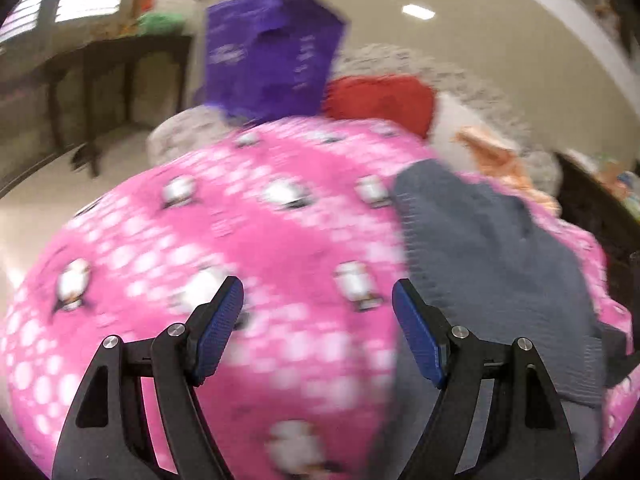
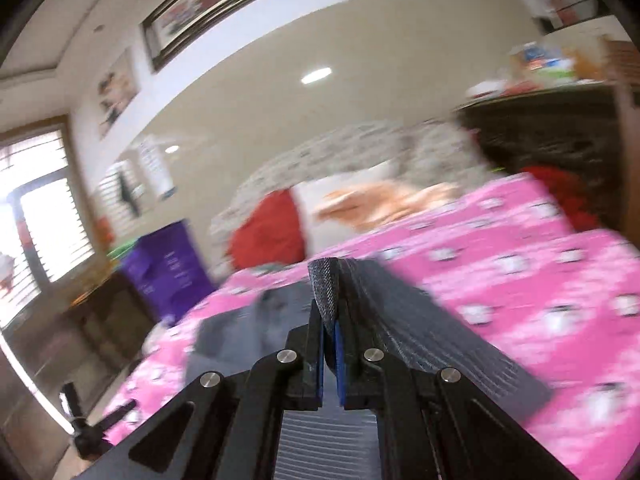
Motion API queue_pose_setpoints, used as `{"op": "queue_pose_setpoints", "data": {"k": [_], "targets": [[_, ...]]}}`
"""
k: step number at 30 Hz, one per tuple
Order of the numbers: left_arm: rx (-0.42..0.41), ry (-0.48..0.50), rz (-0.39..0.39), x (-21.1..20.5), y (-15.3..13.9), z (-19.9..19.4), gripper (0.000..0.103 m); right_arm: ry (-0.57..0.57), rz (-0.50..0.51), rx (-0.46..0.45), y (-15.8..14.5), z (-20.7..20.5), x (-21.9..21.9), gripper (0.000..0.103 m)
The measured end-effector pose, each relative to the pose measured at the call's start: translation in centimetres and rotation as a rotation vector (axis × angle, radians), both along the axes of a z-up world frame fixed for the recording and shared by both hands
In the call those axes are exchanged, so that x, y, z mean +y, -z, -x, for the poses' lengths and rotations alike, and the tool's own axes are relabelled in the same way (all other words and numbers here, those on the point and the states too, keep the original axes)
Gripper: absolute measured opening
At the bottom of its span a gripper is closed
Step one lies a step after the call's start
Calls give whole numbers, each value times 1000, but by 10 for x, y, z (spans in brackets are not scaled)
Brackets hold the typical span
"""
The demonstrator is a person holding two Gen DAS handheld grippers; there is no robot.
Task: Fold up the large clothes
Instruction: 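Fold the held sleeve across the jacket front and open the right gripper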
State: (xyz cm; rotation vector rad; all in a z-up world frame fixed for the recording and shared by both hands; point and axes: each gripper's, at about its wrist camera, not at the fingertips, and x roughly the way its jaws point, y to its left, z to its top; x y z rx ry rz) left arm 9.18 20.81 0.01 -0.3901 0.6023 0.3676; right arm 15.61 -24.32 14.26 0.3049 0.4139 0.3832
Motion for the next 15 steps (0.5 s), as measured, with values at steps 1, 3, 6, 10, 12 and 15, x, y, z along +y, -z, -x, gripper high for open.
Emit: {"op": "queue_pose_setpoints", "data": {"k": [1,3,6,10,12,15], "targets": [[15,-28,2,7,5,1,77,-50,-2,6,0,-8,30,4],[72,-84,40,21,24,0,77,-153,20,-4,3,-18,87,4],[61,-81,72,26,28,4,78,-367,88,-19,18,-18,180,4],[59,-75,83,28,32,8,78,-615,250,45,83,-2,274,4],[44,-72,97,32,33,10,78,-658,321,123,122,2,293,4],[45,-72,100,30,32,6,78,-685,386,233,151,10,293,11]]}}
